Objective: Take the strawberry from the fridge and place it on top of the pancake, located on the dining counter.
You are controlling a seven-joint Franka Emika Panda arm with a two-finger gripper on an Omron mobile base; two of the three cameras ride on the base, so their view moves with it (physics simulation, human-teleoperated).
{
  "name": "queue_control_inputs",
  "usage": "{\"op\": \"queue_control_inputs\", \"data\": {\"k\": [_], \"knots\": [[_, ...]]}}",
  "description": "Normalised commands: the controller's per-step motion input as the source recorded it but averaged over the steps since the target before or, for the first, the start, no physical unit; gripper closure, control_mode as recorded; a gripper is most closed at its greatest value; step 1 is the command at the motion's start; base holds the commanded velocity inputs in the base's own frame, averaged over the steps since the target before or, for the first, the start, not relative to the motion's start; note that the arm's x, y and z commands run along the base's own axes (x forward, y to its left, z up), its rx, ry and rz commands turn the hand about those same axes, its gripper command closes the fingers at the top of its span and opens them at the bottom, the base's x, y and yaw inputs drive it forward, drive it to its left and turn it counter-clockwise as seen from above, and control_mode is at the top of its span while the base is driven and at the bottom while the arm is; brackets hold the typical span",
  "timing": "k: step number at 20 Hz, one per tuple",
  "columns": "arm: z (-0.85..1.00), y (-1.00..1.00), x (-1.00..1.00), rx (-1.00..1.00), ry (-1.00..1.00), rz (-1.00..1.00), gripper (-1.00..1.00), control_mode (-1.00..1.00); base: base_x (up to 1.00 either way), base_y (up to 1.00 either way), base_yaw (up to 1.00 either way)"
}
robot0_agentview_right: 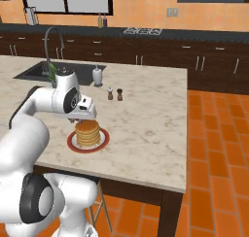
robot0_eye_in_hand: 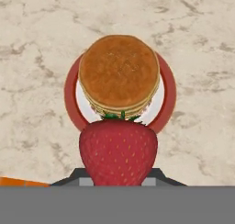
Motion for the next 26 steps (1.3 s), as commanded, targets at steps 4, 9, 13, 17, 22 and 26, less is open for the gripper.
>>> {"op": "queue_control_inputs", "data": {"k": [4, 9, 13, 17, 22, 26], "knots": [[-0.25, 0.00, 0.51, 0.00, 0.00, -0.04, 1.00, -1.00, 0.00, 0.00, 0.00], [-0.25, 0.00, 0.39, 0.00, 0.00, -0.04, 1.00, -1.00, 0.00, 0.00, 0.00], [-0.23, 0.01, 0.32, 0.00, 0.00, -0.05, 1.00, -1.00, 0.00, 0.00, 0.00], [-0.21, 0.03, 0.06, 0.00, 0.00, -0.05, 1.00, -1.00, 0.00, 0.00, 0.00], [-0.17, 0.05, 0.00, 0.00, 0.00, -0.04, 1.00, -1.00, 0.00, 0.00, 0.00], [-0.17, 0.05, 0.00, 0.00, 0.00, -0.04, 1.00, -1.00, 0.00, 0.00, 0.00]]}}
